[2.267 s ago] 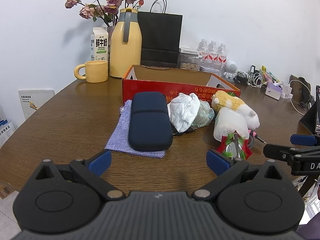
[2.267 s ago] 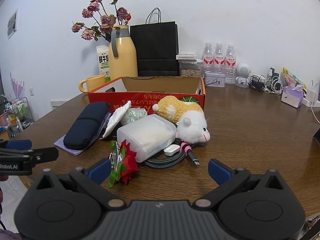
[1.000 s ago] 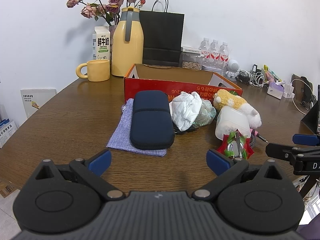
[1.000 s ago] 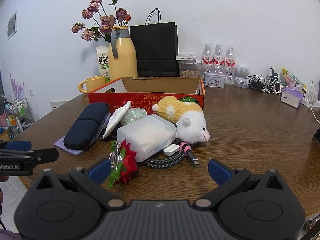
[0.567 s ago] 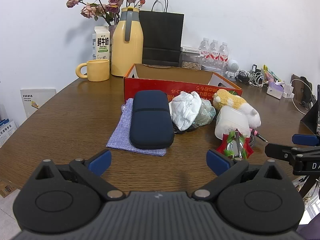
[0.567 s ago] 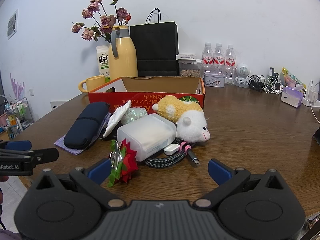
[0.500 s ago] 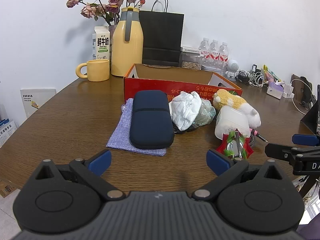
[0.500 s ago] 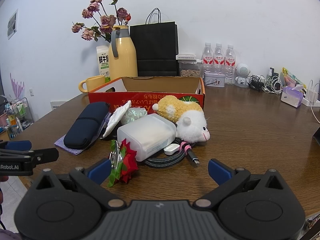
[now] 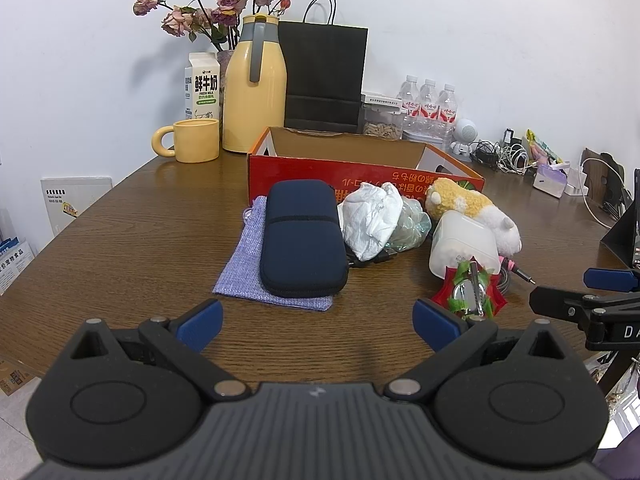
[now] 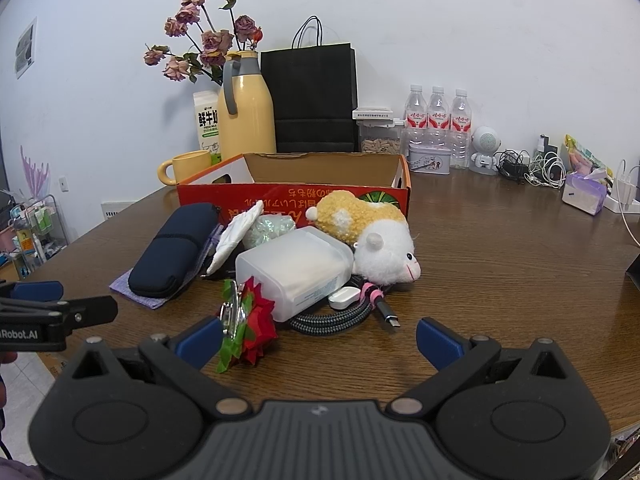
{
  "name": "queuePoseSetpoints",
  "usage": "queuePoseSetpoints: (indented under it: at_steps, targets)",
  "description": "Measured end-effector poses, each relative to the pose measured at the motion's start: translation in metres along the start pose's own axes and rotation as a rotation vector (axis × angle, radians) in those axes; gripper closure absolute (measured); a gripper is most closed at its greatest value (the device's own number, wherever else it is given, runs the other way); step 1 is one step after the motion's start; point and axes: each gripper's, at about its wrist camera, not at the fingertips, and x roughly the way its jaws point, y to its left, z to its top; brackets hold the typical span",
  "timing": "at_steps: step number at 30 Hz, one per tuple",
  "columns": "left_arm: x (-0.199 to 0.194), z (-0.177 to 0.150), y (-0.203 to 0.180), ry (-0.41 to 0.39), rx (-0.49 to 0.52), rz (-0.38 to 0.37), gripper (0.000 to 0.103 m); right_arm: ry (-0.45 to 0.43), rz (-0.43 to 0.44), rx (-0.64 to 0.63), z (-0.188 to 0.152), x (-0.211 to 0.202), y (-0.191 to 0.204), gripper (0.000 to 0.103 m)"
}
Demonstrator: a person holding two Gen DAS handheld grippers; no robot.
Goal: Organize objects
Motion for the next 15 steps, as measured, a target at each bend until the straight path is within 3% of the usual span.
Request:
queuePoseSetpoints:
  at_steps: [15]
  targets:
    - [-0.002,-0.002,0.005,-0.009,-0.014,0.01,0.0,0.007,0.018,-0.031,0.001,0.001,0.009,0.0]
